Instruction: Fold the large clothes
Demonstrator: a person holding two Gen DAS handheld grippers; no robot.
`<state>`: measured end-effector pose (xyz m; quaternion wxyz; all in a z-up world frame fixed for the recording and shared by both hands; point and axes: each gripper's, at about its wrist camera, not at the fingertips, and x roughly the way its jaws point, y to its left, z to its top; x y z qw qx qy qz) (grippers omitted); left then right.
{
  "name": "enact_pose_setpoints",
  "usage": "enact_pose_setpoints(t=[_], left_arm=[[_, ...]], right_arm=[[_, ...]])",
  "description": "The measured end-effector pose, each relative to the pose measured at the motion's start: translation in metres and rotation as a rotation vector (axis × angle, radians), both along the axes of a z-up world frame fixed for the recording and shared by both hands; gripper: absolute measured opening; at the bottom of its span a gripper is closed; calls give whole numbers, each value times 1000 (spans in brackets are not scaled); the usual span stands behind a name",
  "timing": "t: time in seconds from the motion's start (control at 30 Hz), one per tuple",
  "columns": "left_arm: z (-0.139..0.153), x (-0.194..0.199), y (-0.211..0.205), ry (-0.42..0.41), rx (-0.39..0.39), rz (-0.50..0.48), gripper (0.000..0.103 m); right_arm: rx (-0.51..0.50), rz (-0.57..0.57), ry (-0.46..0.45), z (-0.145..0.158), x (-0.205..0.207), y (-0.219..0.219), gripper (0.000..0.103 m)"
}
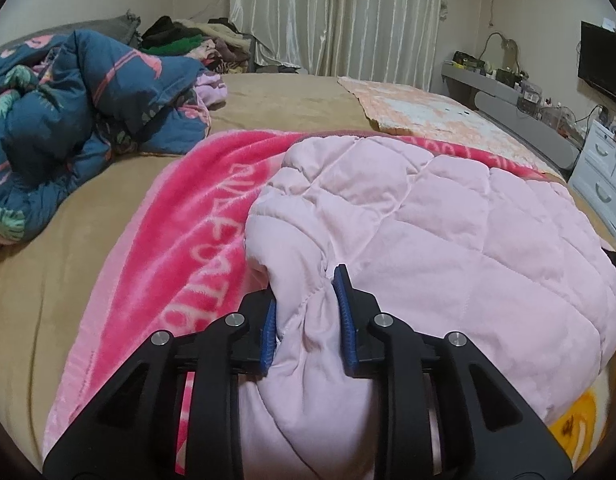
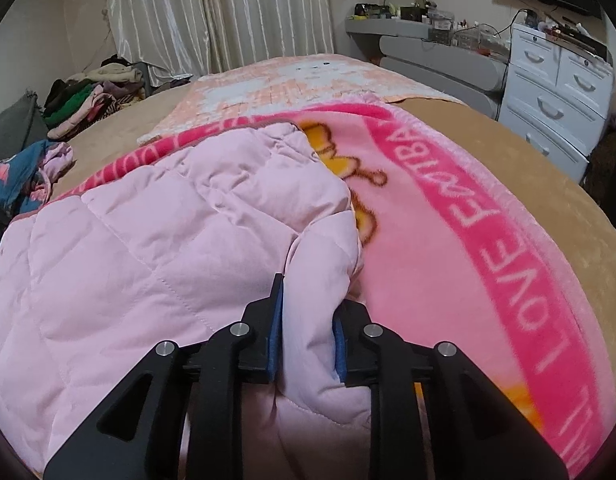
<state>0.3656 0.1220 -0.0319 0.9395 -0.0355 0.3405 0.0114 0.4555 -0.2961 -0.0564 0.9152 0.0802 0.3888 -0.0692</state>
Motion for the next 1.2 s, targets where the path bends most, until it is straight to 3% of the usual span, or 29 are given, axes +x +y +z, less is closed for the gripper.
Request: enact_pose_setpoints(t=[0.3,0.4,0.43,0.47,0.53,0.7,0.83,0.9,1.0,1.2], left_arm=[[9,-7,5,-5,-38,27,26],[14,-13,6,-6,-41,33,39],[17,-16,7,-13,-42,39,50],[20,-19,7,-20,-40,42,54],[30,-25,3,-41,-31,38,60],[59,-47,-16,-111,25,9,71],[73,-68,-35,-150,58,-26,80],[76,-75,-41,-154,46,-46,80],[75,-87,-50,-150,21,-72,91],[62,-107,-66,-132,12,-100,93]], right_arm=[[5,-15,29,5,-2,-3,33],[0,-15,-4,19,-18,-4,56],[5,-6,-46,28,-30,-3,69],[6,2,-73,33,-39,-3,77],[-12,30,-128,43,-61,1,82],[-46,110,-179,55,-105,11,86],[-11,139,-215,64,-133,14,89],[13,158,-227,68,-144,16,90],[25,181,-237,72,-155,20,90],[22,234,-249,75,-176,35,90]])
